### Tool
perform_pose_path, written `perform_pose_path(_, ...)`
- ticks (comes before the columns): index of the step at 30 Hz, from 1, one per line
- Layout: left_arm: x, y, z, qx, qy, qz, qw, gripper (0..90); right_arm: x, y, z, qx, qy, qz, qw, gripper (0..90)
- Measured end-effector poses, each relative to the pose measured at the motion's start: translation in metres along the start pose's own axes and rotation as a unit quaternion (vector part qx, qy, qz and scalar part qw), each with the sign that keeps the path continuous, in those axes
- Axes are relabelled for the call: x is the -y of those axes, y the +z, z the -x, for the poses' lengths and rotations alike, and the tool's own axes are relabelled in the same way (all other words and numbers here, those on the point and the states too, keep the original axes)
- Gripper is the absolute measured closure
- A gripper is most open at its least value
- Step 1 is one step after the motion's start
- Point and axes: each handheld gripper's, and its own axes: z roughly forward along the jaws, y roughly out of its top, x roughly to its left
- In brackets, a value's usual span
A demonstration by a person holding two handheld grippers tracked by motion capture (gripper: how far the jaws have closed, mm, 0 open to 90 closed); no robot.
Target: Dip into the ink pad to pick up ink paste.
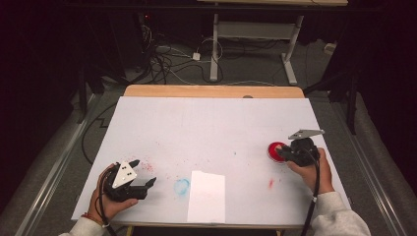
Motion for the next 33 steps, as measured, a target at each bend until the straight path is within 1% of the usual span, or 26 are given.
perform_pose_path(1,0.0,0.0,0.0,0.001,0.0,0.0,1.0,18.8,-0.002,-0.005,0.0,0.003,0.001,0.012,0.9999,76.3)
perform_pose_path(4,0.0,0.0,0.0,0.001,0.001,-0.001,1.0,18.8,-0.007,-0.02,-0.002,0.022,-0.01,0.036,0.9991,76.3)
perform_pose_path(6,0.0,0.0,0.0,0.001,0.001,-0.001,1.0,18.8,-0.011,-0.03,-0.003,0.026,-0.015,0.049,0.9983,76.3)
perform_pose_path(7,0.0,0.0,0.0,0.001,0.001,-0.001,1.0,18.8,-0.012,-0.034,-0.005,0.034,-0.019,0.055,0.9978,76.3)
perform_pose_path(8,0.0,0.0,0.0,0.002,0.001,0.0,1.0,18.8,-0.014,-0.038,-0.006,0.036,-0.021,0.06,0.9973,76.3)
perform_pose_path(10,0.0,0.0,0.0,0.002,0.001,-0.001,1.0,18.8,-0.017,-0.046,-0.008,0.042,-0.031,0.072,0.996,76.3)
perform_pose_path(12,0.0,0.0,0.0,0.003,0.001,-0.001,1.0,18.8,-0.02,-0.054,-0.011,0.04,-0.034,0.081,0.9953,76.3)
perform_pose_path(19,0.0,0.0,0.0,0.003,0.0,0.0,1.0,18.8,-0.029,-0.075,-0.019,0.047,-0.053,0.109,0.9915,76.3)
perform_pose_path(20,0.0,0.0,0.0,0.003,0.001,0.0,1.0,18.8,-0.029,-0.078,-0.02,0.046,-0.051,0.114,0.9911,76.3)
perform_pose_path(24,0.0,0.0,0.0,0.003,0.001,0.0,1.0,18.8,-0.032,-0.088,-0.023,0.051,-0.056,0.125,0.9893,76.3)
perform_pose_path(27,0.0,0.001,0.0,0.004,0.0,-0.001,1.0,18.8,-0.033,-0.092,-0.024,0.052,-0.057,0.129,0.9886,76.3)
perform_pose_path(29,0.0,0.001,-0.001,0.004,0.001,-0.003,1.0,18.8,-0.033,-0.092,-0.024,0.051,-0.06,0.13,0.9884,76.3)
perform_pose_path(33,0.0,0.001,-0.001,0.005,0.003,-0.004,1.0,18.8,-0.032,-0.088,-0.023,0.053,-0.058,0.123,0.9892,76.3)
